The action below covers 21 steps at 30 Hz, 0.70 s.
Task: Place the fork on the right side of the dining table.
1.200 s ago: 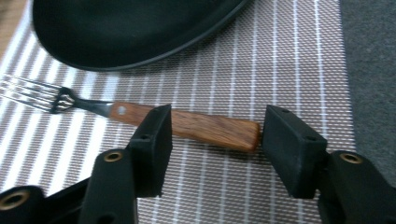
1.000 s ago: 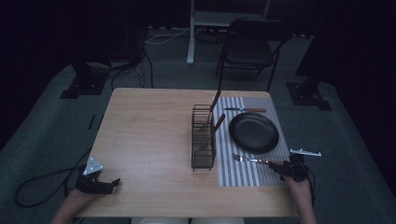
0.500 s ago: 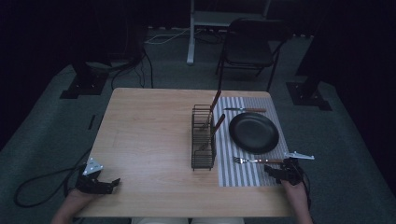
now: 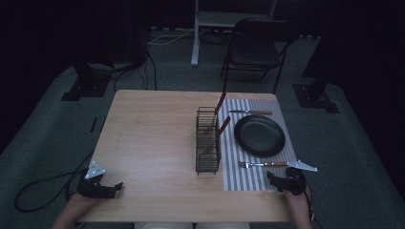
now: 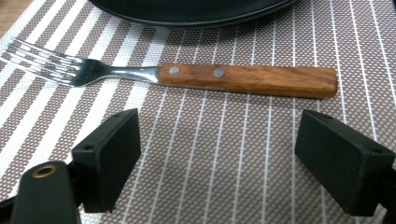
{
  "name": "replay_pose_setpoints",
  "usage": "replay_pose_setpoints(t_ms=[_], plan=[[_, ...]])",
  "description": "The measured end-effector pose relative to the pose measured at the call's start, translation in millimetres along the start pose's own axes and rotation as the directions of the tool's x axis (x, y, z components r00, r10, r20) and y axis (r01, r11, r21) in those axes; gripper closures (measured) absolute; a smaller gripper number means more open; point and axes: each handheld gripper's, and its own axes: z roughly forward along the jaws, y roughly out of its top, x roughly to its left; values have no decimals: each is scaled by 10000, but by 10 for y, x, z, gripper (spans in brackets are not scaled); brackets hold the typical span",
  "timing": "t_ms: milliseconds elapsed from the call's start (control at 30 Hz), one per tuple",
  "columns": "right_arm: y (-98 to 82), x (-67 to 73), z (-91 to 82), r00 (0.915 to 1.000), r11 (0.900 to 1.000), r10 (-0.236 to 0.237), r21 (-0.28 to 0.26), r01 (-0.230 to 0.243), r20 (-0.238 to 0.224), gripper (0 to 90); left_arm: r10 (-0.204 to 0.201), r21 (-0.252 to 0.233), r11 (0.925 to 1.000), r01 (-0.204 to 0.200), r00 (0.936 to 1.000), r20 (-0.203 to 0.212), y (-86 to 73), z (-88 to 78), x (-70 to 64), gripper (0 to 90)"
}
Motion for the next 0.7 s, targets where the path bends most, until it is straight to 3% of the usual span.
replay_pose_setpoints(t_ms=[200, 267, 300, 367, 600, 667, 700], plan=[[-107, 165, -40, 9978, 9983, -452, -334, 469, 492, 126, -16, -12, 10000, 16, 10000, 4, 0, 1, -1, 0], [-120, 193, -40, 9978, 9984, -471, -305, 486, 471, 120, 5, 7, 10000, -5, 10000, 3, 0, -1, 1, 0], [-163, 287, -51, 9936, 9974, -611, -330, 645, 953, 119, 6, 8, 10000, -6, 10000, 3, 0, -1, 1, 0], [-178, 320, -57, 9909, 9969, -689, -301, 729, 1158, 119, 0, 3, 10000, 0, 10000, 5, 0, 0, 1, 0], [-226, 429, -56, 9857, 9981, -452, -344, 515, 1623, 114, 3, 6, 10000, -3, 10000, 1, 0, -1, 0, 0], [-227, 440, -52, 9858, 9982, -466, -294, 520, 1612, 114, -3, 3, 10000, 3, 10000, 2, 0, 0, 0, 0], [-224, 456, -41, 9907, 9993, -287, -192, 315, 1328, 114, -4, 3, 10000, 4, 10000, 4, 0, 0, 0, 0]])
